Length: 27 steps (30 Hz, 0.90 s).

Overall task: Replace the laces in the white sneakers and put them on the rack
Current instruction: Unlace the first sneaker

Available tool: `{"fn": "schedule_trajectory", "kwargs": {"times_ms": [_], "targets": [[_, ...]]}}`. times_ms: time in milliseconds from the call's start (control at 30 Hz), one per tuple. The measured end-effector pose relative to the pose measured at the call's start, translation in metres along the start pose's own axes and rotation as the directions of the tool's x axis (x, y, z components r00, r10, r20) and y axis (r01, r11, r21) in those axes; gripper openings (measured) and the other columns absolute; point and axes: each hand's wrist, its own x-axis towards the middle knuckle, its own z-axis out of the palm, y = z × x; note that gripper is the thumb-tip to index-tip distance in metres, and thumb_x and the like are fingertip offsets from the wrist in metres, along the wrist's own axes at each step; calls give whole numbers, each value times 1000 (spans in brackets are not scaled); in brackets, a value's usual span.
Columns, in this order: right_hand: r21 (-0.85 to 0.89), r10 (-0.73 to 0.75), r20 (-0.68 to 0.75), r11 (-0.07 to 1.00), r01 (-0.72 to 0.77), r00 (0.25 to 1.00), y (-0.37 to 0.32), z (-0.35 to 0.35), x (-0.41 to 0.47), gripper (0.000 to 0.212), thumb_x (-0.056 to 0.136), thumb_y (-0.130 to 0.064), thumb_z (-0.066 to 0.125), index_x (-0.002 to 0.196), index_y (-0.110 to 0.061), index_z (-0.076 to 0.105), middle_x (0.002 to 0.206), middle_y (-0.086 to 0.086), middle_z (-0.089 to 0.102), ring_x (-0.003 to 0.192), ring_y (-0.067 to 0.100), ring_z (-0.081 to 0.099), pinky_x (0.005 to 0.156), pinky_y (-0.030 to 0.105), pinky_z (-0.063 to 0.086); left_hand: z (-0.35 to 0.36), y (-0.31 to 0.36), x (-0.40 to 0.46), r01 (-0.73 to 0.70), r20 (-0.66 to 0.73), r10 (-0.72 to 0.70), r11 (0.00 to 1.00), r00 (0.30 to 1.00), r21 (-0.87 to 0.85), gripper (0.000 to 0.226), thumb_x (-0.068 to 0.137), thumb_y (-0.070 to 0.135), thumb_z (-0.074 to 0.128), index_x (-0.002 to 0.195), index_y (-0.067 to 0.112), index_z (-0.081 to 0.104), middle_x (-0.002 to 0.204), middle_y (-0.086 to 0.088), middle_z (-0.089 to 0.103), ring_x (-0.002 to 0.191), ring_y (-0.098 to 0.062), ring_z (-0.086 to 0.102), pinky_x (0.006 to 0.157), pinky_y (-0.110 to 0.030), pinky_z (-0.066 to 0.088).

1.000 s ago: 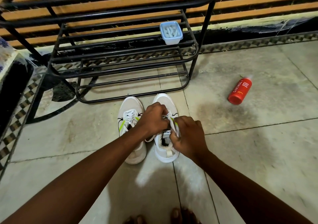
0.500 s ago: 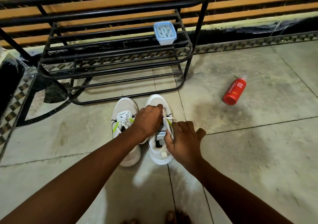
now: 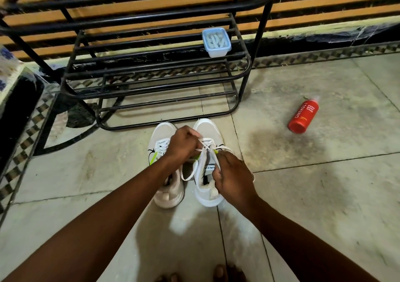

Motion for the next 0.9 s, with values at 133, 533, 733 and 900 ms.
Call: {"fn": "schedule_trajectory", "kwargs": {"times_ms": [133, 533, 733, 900], "targets": [[-19, -10, 10, 1000, 11, 1000, 3, -3, 0, 43, 87, -33, 46, 121, -13, 64, 107, 3, 68, 88, 26, 67, 70, 32, 53, -4, 3, -4, -332, 215, 254, 753, 943, 567, 13, 86, 13, 64, 85, 21, 74, 92, 5, 74, 96, -16, 69, 83, -29, 54], [-200, -165, -11, 967, 160, 986, 8, -6, 13, 22, 83, -31, 62, 98, -16, 66, 81, 0, 64, 61, 26, 64, 57, 30, 45, -9, 14, 9, -307, 50, 309, 889, 950, 339, 15, 106, 16, 52, 91, 18, 57, 80, 8, 65, 76, -18, 65, 73, -32, 49], [-208, -170, -22, 965, 162, 985, 9, -5, 14, 24, 81, -35, 71, 98, -19, 66, 83, -1, 64, 64, 26, 65, 56, 26, 42, -20, -7, 6, -426, 246, 355, 631, 902, 649, 12, 88, 32, 81, 85, 20, 80, 90, 6, 52, 97, -21, 62, 84, -35, 53], [-234, -160, -38, 961, 147, 986, 10, -1, 12, 23, 85, -36, 66, 97, -17, 64, 84, 0, 64, 65, 26, 65, 53, 26, 41, -10, 4, -2, -366, -17, 464, 719, 885, 591, 22, 99, 18, 60, 82, 32, 57, 98, 12, 61, 98, -21, 62, 84, -46, 51]]}}
